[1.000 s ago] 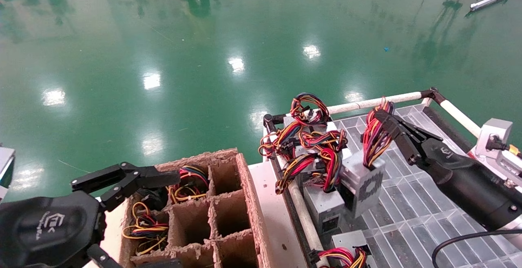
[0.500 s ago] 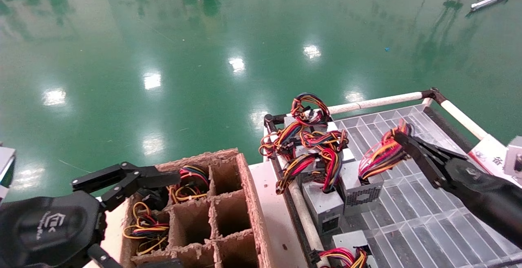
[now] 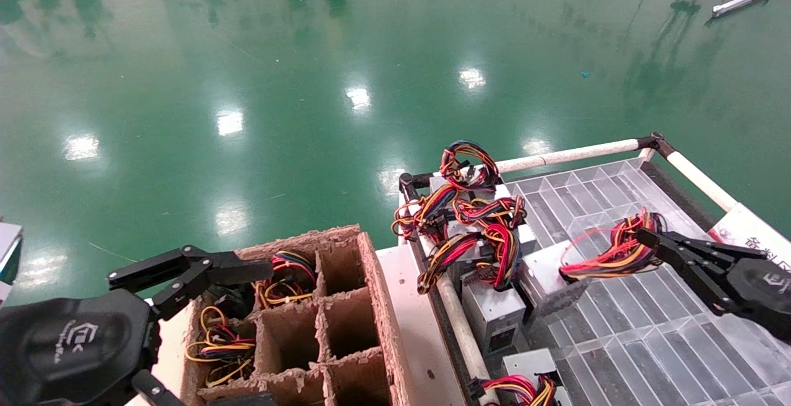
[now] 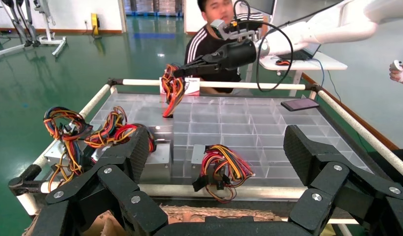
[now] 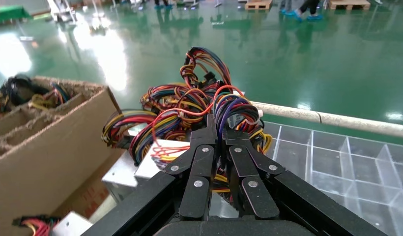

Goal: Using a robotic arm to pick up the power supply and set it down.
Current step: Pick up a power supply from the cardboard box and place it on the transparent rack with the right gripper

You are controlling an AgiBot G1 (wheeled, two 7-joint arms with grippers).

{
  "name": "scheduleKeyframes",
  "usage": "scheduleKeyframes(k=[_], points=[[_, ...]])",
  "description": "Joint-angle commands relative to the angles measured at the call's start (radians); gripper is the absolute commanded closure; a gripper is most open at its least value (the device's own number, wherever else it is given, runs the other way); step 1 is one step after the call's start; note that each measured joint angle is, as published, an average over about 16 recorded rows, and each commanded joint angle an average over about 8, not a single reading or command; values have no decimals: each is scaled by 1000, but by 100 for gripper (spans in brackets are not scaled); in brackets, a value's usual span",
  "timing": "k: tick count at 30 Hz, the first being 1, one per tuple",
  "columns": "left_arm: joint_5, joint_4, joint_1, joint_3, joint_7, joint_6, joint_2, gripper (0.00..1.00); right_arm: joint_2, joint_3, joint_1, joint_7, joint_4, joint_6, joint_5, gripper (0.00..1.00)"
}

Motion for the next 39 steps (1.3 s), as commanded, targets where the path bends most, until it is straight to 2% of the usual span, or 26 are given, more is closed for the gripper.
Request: scheduleKeyframes(k=[1,12,18,27,34,39], points=[[0,0,0,0,0,0,0,1,20,-9,9,0,19,5,-16,100],[0,0,0,0,0,0,0,0,97,-35,33,31,186,93,-74,100],[0,0,0,0,0,0,0,0,145,-48,47,54,319,188,-117,100],[0,0,0,0,0,0,0,0,198,-82,66,144,534,341,-203,100],[0,0,0,0,0,0,0,0,225,-107,118,161,683,447,-320,100],[0,0,0,0,0,0,0,0,231,-126,172,181,779,464,-403,100]])
